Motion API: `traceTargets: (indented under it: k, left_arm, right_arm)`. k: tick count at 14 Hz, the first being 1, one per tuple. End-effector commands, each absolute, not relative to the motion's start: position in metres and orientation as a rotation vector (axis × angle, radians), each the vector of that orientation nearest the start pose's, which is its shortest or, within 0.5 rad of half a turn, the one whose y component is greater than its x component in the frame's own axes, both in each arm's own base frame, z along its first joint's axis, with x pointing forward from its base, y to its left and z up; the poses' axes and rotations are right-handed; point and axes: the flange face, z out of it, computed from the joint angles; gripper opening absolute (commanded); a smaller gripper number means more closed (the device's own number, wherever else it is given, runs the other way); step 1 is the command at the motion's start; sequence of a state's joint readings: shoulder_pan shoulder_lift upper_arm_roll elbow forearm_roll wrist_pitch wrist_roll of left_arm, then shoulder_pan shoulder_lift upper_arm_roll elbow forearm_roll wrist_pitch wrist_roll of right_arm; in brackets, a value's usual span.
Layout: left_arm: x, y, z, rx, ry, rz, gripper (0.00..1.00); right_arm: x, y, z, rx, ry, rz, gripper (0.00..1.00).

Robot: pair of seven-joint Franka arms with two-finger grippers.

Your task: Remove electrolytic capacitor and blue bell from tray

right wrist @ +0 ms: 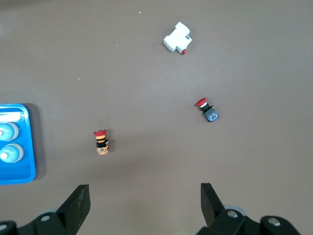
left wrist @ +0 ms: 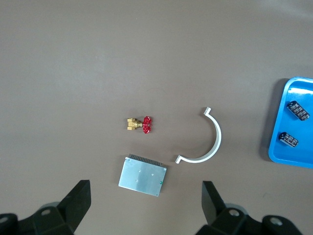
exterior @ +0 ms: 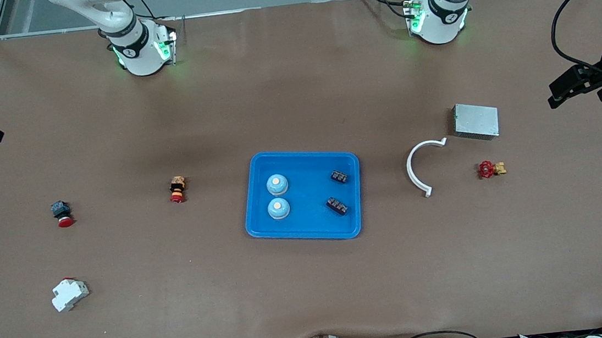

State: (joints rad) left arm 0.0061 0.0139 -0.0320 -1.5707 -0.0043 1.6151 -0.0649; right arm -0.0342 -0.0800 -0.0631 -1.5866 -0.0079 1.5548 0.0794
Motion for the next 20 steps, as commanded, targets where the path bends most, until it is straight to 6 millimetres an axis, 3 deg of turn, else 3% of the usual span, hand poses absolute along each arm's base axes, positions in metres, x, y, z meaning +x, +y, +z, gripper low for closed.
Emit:
traceTargets:
  k: [1,8,17,18,20]
  left_arm:
    - [0.565,-0.014,0.622,-3.146,-0.073,-0.036,1.00]
    - [0.568,-0.013,0.620,-3.146,-0.077,-0.031,1.00]
    - [0.576,-0.015,0.569,-3.128,-0.110,0.223,1.00]
    - [0.578,-0.017,0.564,-3.128,-0.106,0.238,1.00]
    - [0.582,-0.023,0.555,-3.125,-0.101,0.260,1.00]
  right_arm:
    - [0.526,-0.061,0.660,-3.130,0.304,-0.075,1.00]
    - [0.528,-0.060,0.655,-3.130,0.299,-0.060,1.00]
    - [0.530,-0.050,0.650,-3.148,0.160,-0.050,1.00]
    - [0.530,-0.047,0.643,-3.146,0.150,-0.021,1.00]
    - [0.527,-0.016,0.628,-3.138,0.111,0.041,1.00]
